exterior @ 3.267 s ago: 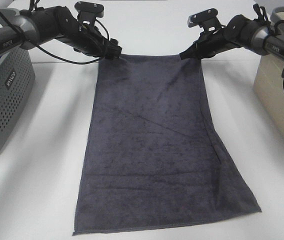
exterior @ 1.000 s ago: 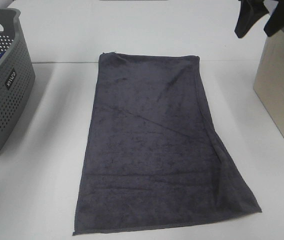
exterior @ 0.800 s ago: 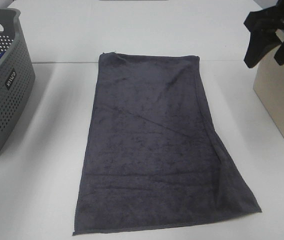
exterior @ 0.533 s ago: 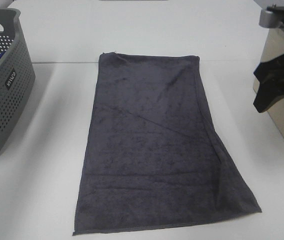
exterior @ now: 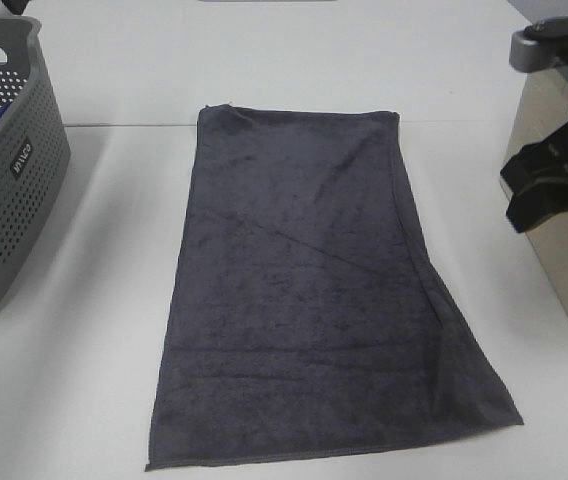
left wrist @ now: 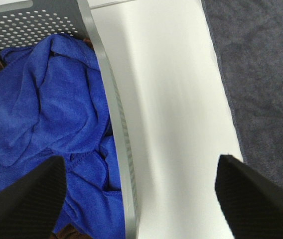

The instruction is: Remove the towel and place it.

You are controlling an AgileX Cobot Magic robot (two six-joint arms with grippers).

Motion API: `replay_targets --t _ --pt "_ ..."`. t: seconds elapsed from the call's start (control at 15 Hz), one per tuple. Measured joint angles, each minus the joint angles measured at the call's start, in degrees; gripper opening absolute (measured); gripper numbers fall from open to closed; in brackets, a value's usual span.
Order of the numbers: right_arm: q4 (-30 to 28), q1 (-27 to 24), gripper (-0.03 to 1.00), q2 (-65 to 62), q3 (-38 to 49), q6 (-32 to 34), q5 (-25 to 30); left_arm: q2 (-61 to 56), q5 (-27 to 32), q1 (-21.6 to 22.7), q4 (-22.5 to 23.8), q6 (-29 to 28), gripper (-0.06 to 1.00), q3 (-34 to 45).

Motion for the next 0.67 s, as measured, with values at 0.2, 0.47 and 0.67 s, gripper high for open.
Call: replay_targets --t 0.2,0.47,0.67 --pt "-9.2 0.0 0.67 0.0 -6.5 4.5 4.1 0.0 -0.1 0.0 0.5 0.7 0.77 0.6" --pt "-6.0 6.6 0.67 -2.0 -8.9 3.9 7.1 0.0 -0.6 0.0 0.6 1.1 0.77 0.6" --pt "-3.3 13.6 0.67 -0.6 -8.9 4.7 10.9 0.0 -0.9 0.0 0.3 1.3 0.77 0.6"
